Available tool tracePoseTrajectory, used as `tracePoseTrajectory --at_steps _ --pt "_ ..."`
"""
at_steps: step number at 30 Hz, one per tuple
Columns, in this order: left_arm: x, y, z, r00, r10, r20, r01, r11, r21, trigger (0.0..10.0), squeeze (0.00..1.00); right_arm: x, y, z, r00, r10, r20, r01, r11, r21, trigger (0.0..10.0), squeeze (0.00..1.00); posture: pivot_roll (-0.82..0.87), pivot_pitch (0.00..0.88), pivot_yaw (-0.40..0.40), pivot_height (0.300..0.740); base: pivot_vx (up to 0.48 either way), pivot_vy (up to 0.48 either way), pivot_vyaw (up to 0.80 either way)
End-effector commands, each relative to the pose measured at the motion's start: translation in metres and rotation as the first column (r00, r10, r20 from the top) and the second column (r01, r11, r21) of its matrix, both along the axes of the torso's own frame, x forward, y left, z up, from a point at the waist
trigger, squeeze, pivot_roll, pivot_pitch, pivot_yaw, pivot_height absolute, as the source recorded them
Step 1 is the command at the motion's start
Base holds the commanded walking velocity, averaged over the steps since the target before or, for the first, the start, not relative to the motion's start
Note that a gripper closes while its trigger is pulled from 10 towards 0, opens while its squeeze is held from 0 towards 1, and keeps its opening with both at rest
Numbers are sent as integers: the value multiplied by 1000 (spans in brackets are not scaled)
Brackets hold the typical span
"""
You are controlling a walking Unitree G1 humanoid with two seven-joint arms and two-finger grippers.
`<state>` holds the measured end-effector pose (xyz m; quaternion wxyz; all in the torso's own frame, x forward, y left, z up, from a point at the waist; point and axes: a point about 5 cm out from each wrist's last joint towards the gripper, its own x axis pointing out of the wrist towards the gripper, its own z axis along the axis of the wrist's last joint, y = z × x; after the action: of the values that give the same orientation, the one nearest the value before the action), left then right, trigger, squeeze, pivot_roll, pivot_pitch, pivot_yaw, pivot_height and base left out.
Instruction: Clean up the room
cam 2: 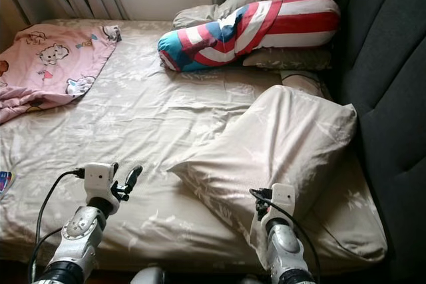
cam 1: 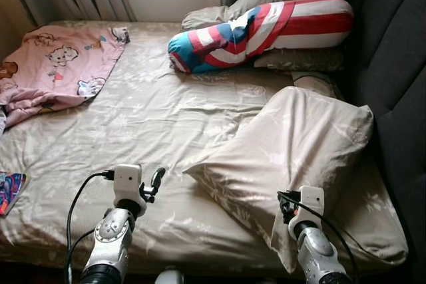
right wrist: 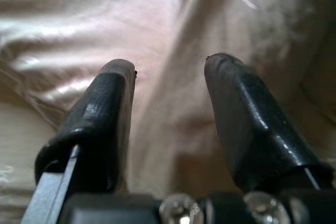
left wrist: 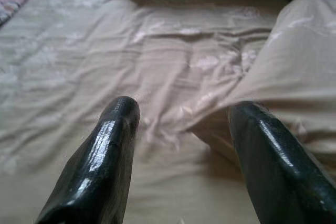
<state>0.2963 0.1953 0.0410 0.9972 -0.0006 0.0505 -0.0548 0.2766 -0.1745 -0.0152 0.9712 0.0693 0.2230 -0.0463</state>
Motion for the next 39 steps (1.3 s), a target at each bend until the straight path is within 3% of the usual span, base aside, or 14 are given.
tracePoseTrajectory --at_steps 1,8,10,26,28,29,30,39 --pt "-3 -1 -4 1000 -1 -19 1 1000 2 10000 0 -3 -3 -2 1000 -13 -8 13 1000 1 10000 0 64 142 -12 657 0 0 0" --pt "-6 -3 -3 1000 -10 -11 10 1000 -2 10000 0 0 -7 -1 999 -13 -36 12 1000 -3 10000 0 76 179 -12 657 0 0 0" --pt "-8 -2 -3 1000 -17 -10 17 1000 5 10000 0 3 -3 1 1000 -5 -28 6 1000 25 10000 1000 85 200 -3 657 0 0 0" --pt "-22 7 4 998 -66 -11 67 996 59 10000 0 28 -9 22 997 -71 -2 71 995 67 10000 1000 146 254 52 657 0 0 0" --pt "-23 7 6 997 -71 -9 71 995 64 10000 0 29 -11 22 995 -95 -19 97 993 63 10000 957 150 255 54 657 0 0 0" --pt "-24 8 6 997 -71 -8 71 995 64 10000 0 28 -12 21 994 -106 -27 107 992 62 10000 102 151 256 56 657 0 0 0" --pt "-24 8 7 997 -71 -8 71 995 64 10000 0 28 -13 21 993 -112 -32 114 992 63 10000 0 151 256 56 657 0 0 0" --pt "-30 1 19 993 -119 10 118 988 102 10000 0 5 -10 -4 973 -136 -188 155 984 88 10000 0 176 278 61 657 0 0 0"
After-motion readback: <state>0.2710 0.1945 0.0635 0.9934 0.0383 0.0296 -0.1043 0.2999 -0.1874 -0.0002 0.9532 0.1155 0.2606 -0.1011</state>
